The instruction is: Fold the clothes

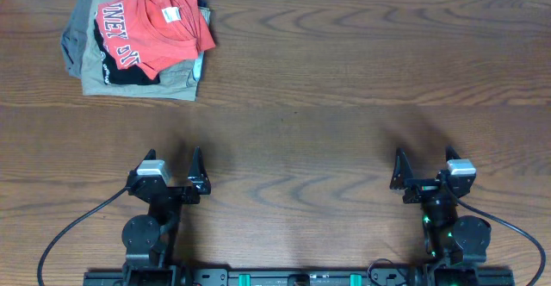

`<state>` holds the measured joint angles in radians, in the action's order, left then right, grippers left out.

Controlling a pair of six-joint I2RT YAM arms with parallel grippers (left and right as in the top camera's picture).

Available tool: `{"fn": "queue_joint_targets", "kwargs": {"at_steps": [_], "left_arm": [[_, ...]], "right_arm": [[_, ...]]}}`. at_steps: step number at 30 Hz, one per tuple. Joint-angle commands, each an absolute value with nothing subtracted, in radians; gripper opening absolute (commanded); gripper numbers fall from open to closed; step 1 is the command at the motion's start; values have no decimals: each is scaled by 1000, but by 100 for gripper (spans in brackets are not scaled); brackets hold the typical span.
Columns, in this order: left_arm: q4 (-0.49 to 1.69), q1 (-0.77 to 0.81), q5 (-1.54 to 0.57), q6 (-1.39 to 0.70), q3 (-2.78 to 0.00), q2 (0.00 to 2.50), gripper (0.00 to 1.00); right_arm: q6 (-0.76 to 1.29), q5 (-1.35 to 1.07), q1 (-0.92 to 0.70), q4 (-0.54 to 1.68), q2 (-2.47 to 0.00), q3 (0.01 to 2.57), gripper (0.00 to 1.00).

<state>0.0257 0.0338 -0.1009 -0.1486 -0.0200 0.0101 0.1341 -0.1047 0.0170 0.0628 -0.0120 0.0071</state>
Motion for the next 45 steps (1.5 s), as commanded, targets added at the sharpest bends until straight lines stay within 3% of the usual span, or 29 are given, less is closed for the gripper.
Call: {"fn": "queue_joint_targets", "kwargs": {"at_steps": [1, 14, 22, 45], "left_arm": [[61, 30, -111, -131, -4, 4, 98], [61, 30, -111, -131, -4, 4, 98], [61, 30, -111, -131, -4, 4, 98], [61, 30, -111, -131, -4, 4, 98]], "right_arm": [[152, -116, 23, 65, -5, 6, 99], [141, -102, 23, 65, -5, 6, 99], [-92, -67, 23, 71, -5, 6, 99], [-92, -77, 19, 68, -5, 6, 99]]}}
